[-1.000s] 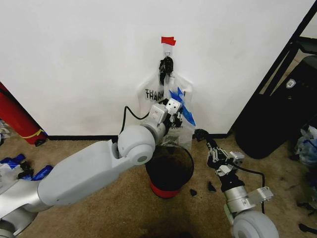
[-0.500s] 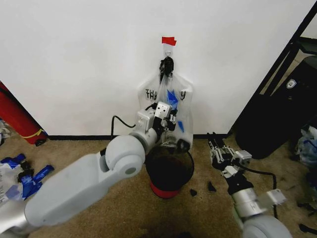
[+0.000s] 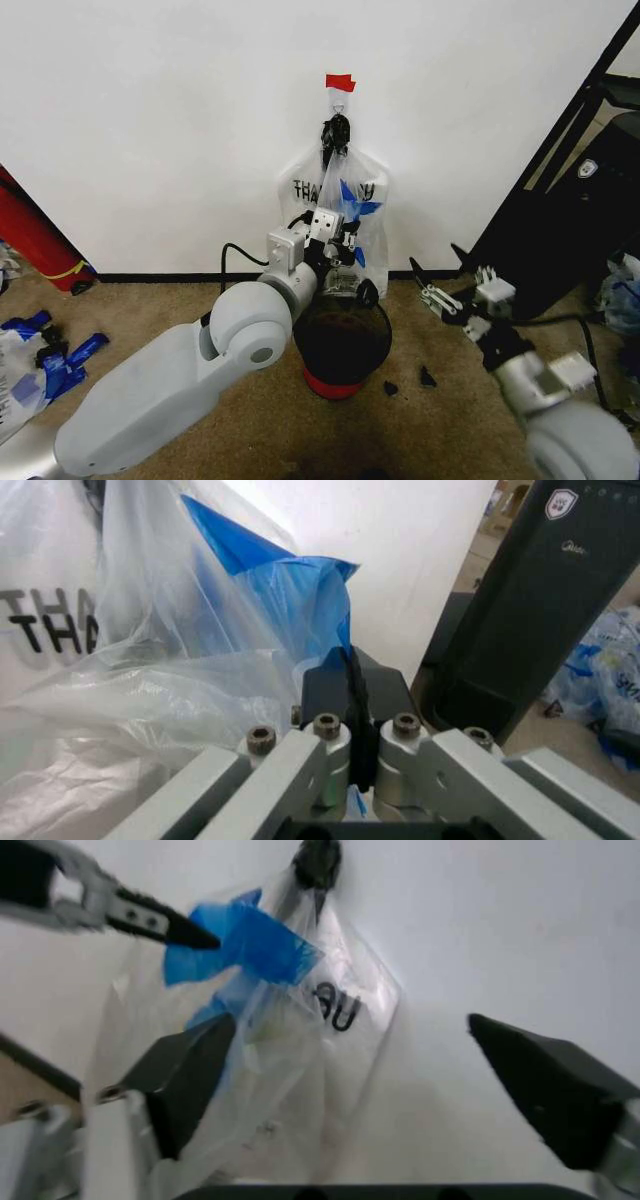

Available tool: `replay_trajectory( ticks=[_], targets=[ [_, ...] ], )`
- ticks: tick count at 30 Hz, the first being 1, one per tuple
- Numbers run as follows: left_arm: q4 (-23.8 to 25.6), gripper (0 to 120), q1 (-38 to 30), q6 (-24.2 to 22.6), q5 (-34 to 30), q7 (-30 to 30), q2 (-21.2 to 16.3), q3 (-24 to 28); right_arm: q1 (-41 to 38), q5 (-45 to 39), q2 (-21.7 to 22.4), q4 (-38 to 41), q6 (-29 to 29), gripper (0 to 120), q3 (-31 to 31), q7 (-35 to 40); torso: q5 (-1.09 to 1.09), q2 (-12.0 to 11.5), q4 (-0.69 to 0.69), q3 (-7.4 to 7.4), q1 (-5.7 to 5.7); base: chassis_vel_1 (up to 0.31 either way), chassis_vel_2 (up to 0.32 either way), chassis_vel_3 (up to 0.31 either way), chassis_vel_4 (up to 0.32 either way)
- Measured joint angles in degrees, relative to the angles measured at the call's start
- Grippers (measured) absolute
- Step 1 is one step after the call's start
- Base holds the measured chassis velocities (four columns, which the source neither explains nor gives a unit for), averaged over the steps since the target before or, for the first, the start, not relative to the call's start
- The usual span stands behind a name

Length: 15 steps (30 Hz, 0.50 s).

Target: Pick up the garbage bag from the wall and place it over the trash bin.

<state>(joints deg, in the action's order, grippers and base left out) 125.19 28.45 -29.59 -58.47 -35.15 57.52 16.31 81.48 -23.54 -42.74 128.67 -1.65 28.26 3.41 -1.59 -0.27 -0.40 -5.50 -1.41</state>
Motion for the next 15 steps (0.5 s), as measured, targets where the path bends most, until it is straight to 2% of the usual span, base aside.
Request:
replay_trajectory(
  ticks=[1,2,5,6,7,8,9,15],
  targets=[
    [-0.1,0,0.0,0.0,0.0,0.0,0.0,0.0,-2.9,-0.3,2.0,-2.2,-0.3,96,-1.6,-0.6,0.01,0.0,0.0,0.0,0.0,0.0,0.0,0.0,0.0],
    [-0.1,0,0.0,0.0,0.0,0.0,0.0,0.0,-2.9,-0.3,2.0,-2.2,-0.3,96,-1.6,-0.6,0.01,0.0,0.0,0.0,0.0,0.0,0.0,0.0,0.0],
    [0.0,0,0.1,0.0,-0.2,-0.1,-0.3,-0.4,-11.5,0.4,5.5,-7.6,-1.2,100,-8.9,-2.3,0.0,0.0,0.02,-0.01,0.0,0.0,0.0,0.0,0.0],
    [0.0,0,0.1,0.0,-0.2,-0.1,-0.3,-0.4,-11.5,0.4,5.5,-7.6,-1.2,100,-8.9,-2.3,0.0,0.0,0.02,-0.01,0.0,0.0,0.0,0.0,0.0],
    [0.2,0,0.2,0.0,-0.3,-0.1,-0.4,-0.7,-14.9,1.7,5.9,-9.4,-1.7,100,-12.4,-3.1,0.0,0.0,0.01,-0.01,0.0,0.0,0.0,0.0,0.0],
    [0.2,0,0.2,0.0,-0.3,-0.1,-0.5,-0.8,-15.6,2.0,5.9,-9.7,-1.9,100,-13.1,-3.2,0.0,0.0,0.01,0.0,0.0,0.0,0.0,0.0,0.0],
    [0.5,0,0.3,0.0,-0.5,-0.1,-0.6,-1.2,-19.1,3.7,5.7,-11.1,-2.4,100,-16.6,-3.9,0.0,0.0,0.01,0.0,0.0,0.0,0.0,0.0,0.0],
    [1.0,0,0.3,-0.1,-1.0,-0.3,-1.1,-1.8,-25.3,5.8,3.3,-13.8,-2.7,100,-23.5,-4.4,-0.01,0.0,0.01,0.0,0.0,0.0,0.0,0.0,0.0]
  ],
)
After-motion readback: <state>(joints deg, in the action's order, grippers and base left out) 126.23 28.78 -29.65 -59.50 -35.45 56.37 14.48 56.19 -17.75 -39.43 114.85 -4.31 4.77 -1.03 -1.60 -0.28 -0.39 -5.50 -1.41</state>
